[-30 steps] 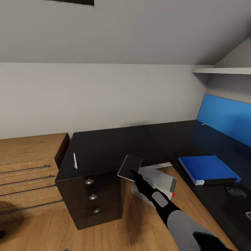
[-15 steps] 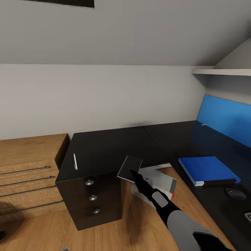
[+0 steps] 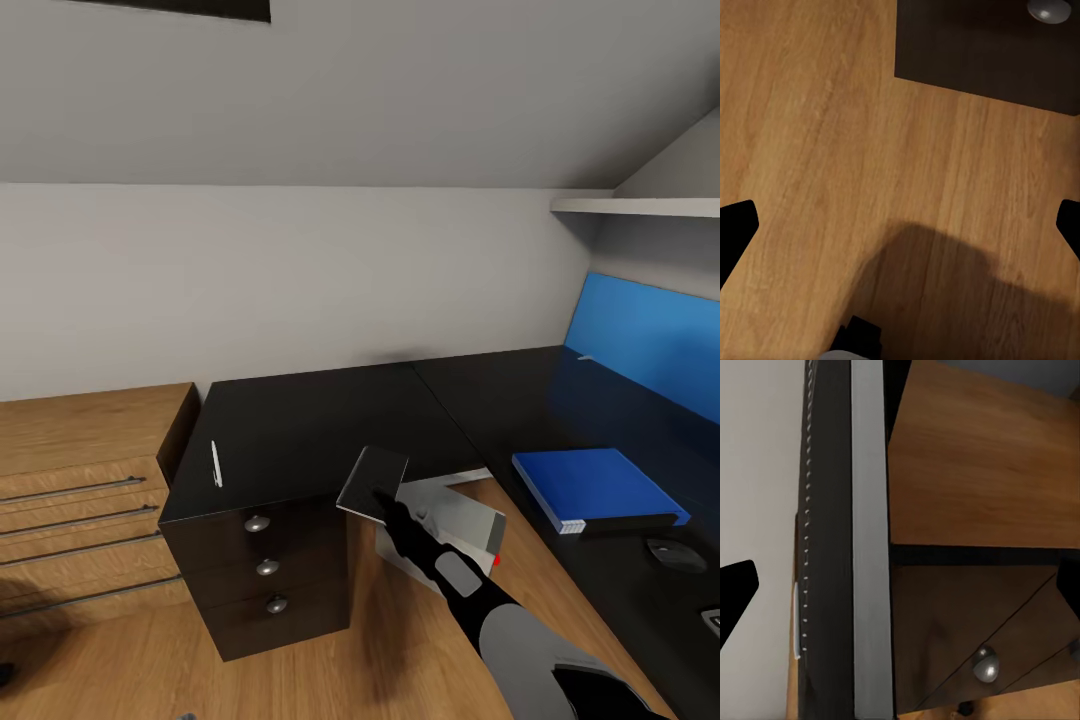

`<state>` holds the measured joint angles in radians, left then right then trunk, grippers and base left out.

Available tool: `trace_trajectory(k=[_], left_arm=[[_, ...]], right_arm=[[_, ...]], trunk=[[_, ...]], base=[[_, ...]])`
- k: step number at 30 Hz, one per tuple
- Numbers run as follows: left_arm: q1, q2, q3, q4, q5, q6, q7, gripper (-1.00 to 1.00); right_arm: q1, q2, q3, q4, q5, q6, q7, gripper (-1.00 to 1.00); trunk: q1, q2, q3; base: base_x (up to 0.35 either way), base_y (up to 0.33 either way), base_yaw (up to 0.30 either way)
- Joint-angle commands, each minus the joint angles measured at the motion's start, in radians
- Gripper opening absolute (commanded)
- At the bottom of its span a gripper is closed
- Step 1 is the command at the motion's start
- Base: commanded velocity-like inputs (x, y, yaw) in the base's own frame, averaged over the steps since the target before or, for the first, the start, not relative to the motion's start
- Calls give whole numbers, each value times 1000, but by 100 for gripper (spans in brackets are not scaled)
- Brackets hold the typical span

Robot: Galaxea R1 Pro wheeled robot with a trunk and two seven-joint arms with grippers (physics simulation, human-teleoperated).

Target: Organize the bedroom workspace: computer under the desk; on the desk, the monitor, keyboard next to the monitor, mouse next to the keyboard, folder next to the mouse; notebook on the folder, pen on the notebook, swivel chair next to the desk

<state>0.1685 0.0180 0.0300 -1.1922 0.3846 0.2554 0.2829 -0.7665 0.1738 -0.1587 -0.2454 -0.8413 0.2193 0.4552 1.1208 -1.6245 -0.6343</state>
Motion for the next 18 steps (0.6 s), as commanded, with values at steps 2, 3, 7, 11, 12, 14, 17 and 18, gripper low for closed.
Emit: trace_trajectory(k=[2, 3, 7, 11, 12, 14, 17, 18], left_arm=[[0, 0, -1, -2, 10, 4, 6, 100], [0, 0, -1, -2, 10, 4, 6, 100], [0, 0, -1, -2, 10, 4, 6, 100], [0, 0, -1, -2, 10, 4, 6, 100], [0, 0, -1, -2, 10, 4, 6, 100], [0, 0, -1, -2, 10, 4, 6, 100], [0, 1, -1, -2, 10, 4, 6, 100], [0, 1, 0, -2, 10, 4, 6, 100]], right_arm=[[0, 1, -7, 1, -4, 9, 2, 100], [0, 1, -7, 2, -4, 9, 2, 100], [0, 1, -5, 3, -4, 9, 2, 100], [0, 1, -4, 2, -4, 8, 1, 100], [0, 1, -4, 2, -4, 8, 1, -100], [0, 1, -4, 2, -4, 8, 1, -100], [0, 1, -4, 2, -4, 8, 1, -100], [0, 1, -5, 2, -4, 8, 2, -100]], trunk=[[0, 0, -1], [0, 0, -1], [0, 0, -1], [0, 0, -1], [0, 0, -1], [0, 0, -1], [0, 0, -1], [0, 0, -1]], base=[[0, 0, 0], [0, 0, 0], [0, 0, 0], [0, 0, 0], [0, 0, 0], [0, 0, 0], [0, 0, 0], [0, 0, 0]])
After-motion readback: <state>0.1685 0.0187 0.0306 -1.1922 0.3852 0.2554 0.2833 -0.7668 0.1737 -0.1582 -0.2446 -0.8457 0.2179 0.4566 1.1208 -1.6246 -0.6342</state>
